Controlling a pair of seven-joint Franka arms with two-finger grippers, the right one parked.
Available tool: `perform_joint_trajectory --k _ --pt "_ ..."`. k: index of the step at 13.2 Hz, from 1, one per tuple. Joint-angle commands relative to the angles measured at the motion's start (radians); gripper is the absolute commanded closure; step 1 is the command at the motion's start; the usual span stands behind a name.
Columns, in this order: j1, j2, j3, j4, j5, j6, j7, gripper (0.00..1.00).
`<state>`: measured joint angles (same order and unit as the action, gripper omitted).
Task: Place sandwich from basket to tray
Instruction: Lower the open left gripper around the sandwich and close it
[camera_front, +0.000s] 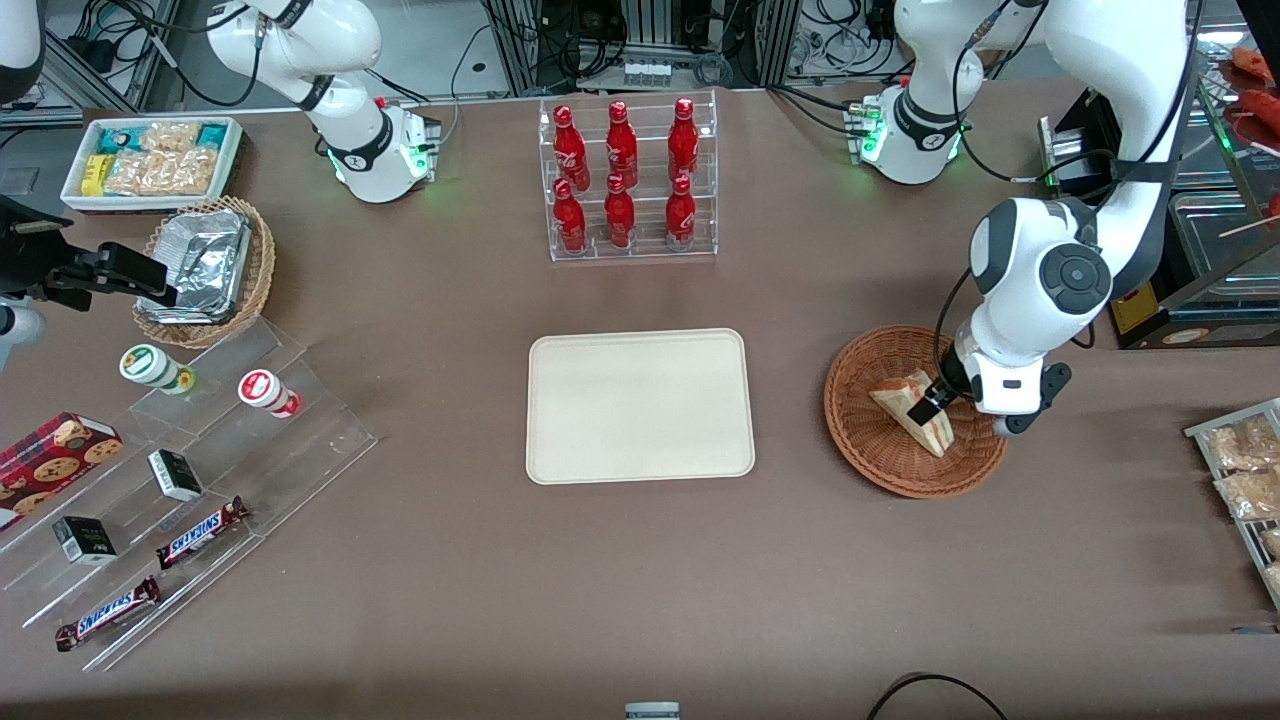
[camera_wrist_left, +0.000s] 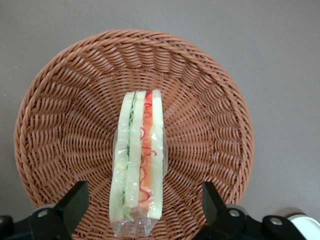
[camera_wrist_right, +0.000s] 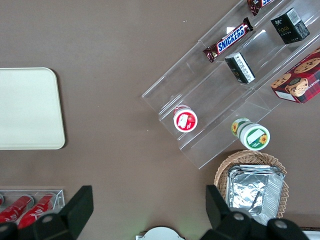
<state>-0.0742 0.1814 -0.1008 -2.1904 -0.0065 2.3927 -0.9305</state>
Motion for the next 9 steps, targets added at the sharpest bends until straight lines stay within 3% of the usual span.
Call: perform_joint_trajectory --k 1,9 --pt "-0.021 0.013 0.006 -0.014 0.014 0.022 -0.069 0.0" --pt "-0.032 0.088 0.006 -0.006 0.019 0.022 -0.1 0.03"
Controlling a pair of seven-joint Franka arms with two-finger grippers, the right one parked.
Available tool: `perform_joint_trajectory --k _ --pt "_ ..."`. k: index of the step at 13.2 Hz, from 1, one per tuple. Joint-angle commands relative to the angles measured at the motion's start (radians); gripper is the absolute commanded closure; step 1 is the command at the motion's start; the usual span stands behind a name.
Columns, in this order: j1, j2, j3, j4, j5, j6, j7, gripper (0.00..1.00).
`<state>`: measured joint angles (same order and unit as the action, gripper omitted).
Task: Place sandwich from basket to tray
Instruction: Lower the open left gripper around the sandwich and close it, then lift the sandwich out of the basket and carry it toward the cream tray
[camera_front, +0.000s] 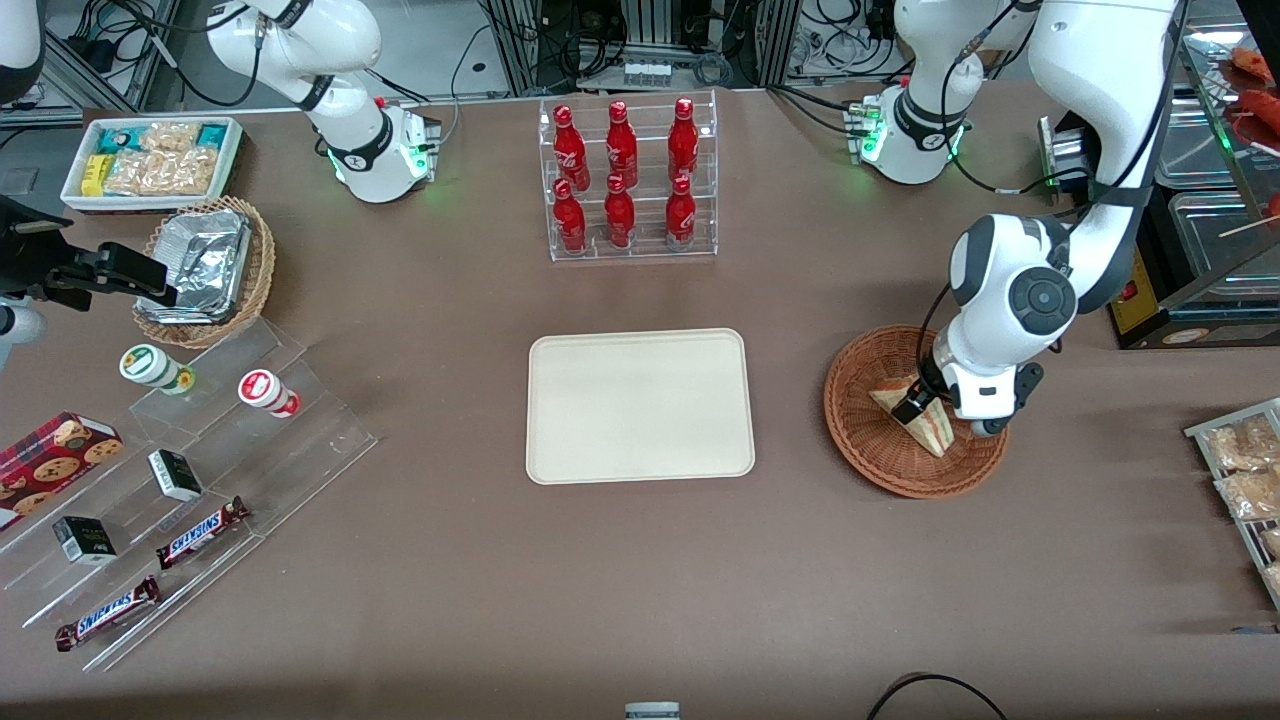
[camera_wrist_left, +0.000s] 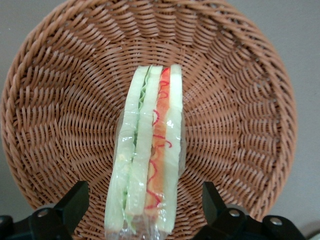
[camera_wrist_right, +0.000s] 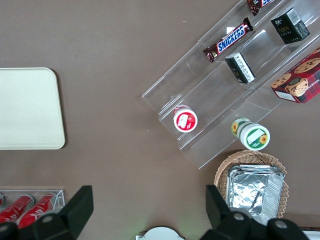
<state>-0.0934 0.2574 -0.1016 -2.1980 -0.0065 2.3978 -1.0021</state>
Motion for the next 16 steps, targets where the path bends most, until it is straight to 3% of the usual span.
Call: perform_joint_trajectory --k 1,2,3,8,13,16 --pt "-0.012 0.013 0.006 0.003 0.019 0.017 -0.03 0.41" --pt "-0.011 0.011 0.006 0.003 0.019 0.015 -0.03 0.79" --pt "-0.012 0.013 0.006 0.001 0.019 0.014 -0.027 1.0" --pt "-0.012 -0.02 0.006 0.032 0.02 -0.051 -0.013 1.0" --pt "-0.06 -0.015 -0.004 0.279 0.02 -0.375 -0.007 1.0" --pt "-0.106 0.014 -0.01 0.374 0.016 -0.411 0.011 1.0"
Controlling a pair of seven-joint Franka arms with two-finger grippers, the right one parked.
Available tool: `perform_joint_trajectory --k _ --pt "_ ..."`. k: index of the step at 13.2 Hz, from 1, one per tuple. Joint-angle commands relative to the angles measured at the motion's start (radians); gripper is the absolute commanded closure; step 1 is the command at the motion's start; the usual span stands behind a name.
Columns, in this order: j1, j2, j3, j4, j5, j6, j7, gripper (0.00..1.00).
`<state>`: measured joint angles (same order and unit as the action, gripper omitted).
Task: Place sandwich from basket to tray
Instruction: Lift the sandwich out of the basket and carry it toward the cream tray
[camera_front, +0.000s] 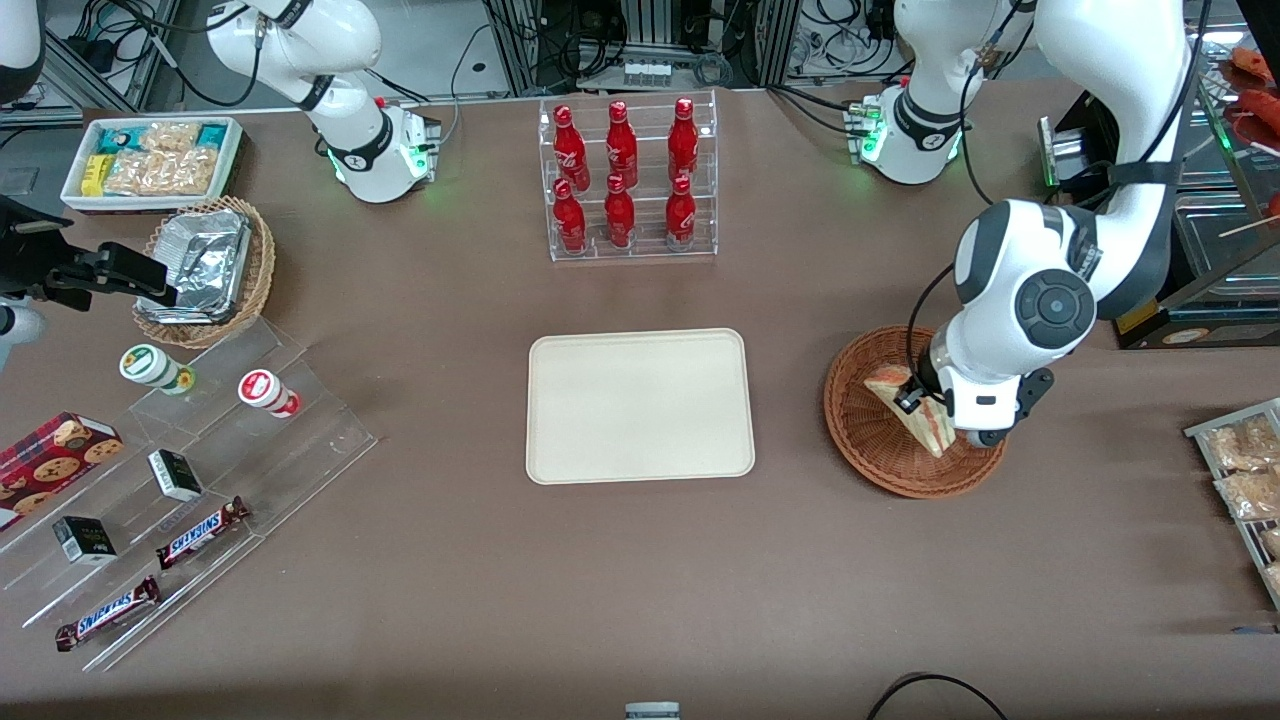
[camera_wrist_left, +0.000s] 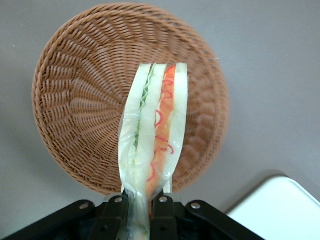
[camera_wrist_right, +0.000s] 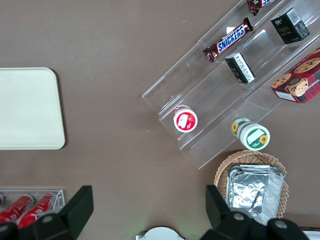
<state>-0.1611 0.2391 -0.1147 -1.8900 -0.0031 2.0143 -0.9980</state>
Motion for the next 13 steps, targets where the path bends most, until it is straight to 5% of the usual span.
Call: perform_joint_trajectory --k 1,7,13 --pt "-0.069 0.066 0.003 0.106 0.011 -0.029 0.013 1.0" --pt "-0.288 0.29 -0.01 0.356 0.006 -0.06 0.101 1.0" --pt "-0.474 0.428 -0.01 0.453 0.009 0.075 0.114 1.0"
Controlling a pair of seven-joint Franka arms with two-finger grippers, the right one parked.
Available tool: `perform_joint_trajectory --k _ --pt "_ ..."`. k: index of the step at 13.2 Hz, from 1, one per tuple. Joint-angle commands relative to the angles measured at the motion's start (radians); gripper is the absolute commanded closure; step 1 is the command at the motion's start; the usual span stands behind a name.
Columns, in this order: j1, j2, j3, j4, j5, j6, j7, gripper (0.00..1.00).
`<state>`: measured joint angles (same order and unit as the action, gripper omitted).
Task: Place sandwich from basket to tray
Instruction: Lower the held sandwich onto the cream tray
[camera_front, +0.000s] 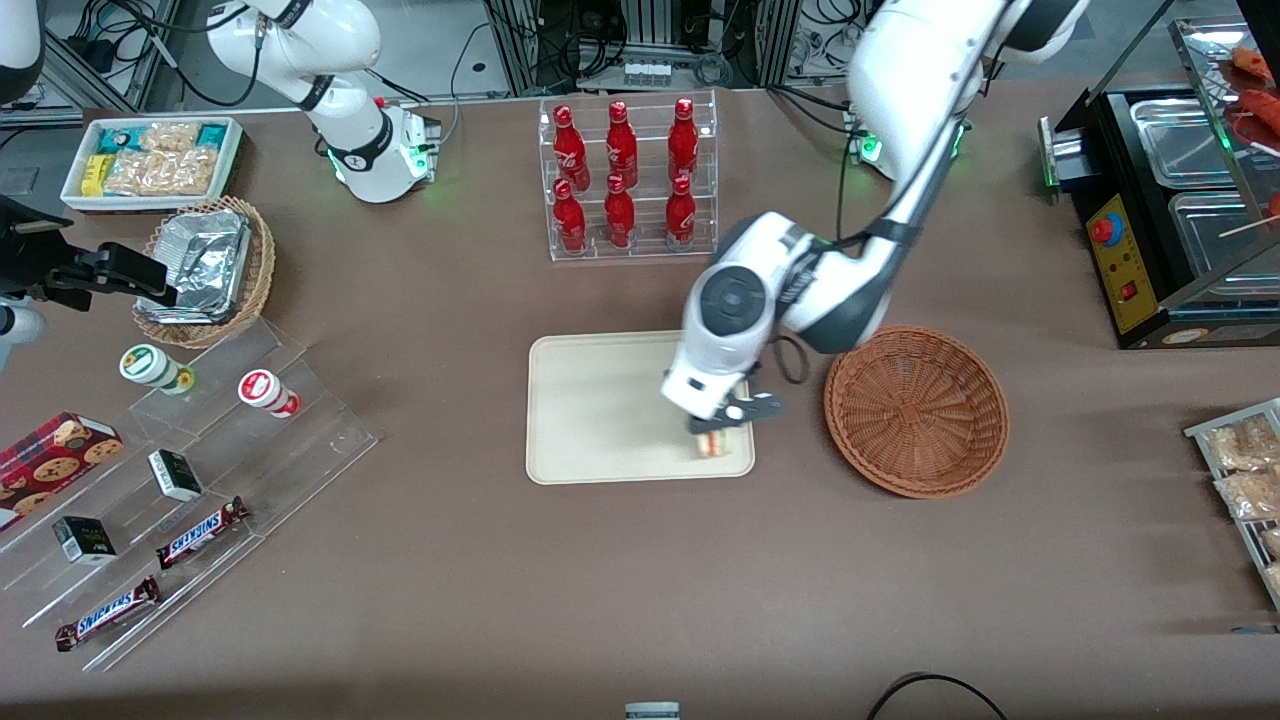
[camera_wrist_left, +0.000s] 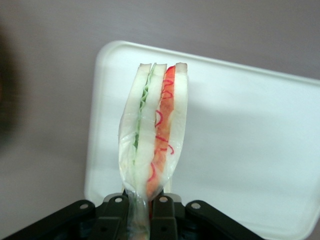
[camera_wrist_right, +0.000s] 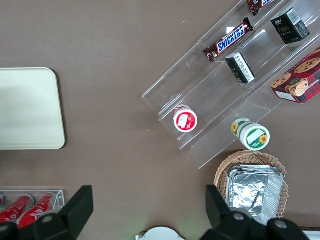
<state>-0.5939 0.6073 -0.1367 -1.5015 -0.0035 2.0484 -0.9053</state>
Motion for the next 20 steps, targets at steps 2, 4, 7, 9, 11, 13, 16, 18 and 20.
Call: perform_joint_trajectory --k 2,4,7,9,11,13,16,18,20 --pt "-0.088 0.092 0.014 0.067 0.014 0.091 0.011 1.0" --pt "-0.098 0.118 0.014 0.101 0.014 0.076 0.008 1.0" --pt "-0.098 0.157 0.012 0.139 0.007 0.035 0.0 1.0" --pt "-0.109 0.189 0.012 0.182 0.002 0.009 -0.029 1.0" --pt "-0.11 0.212 0.012 0.213 0.0 -0.008 -0.04 1.0" --pt "-0.11 0.22 0.011 0.216 -0.001 -0.007 -0.053 1.0" --pt "-0.11 0.226 -0.003 0.218 -0.006 -0.005 -0.072 1.0" --pt "-0.109 0.227 -0.003 0.222 -0.039 -0.005 -0.07 0.65" --pt "-0.106 0.223 -0.003 0.224 -0.039 -0.008 -0.061 0.0"
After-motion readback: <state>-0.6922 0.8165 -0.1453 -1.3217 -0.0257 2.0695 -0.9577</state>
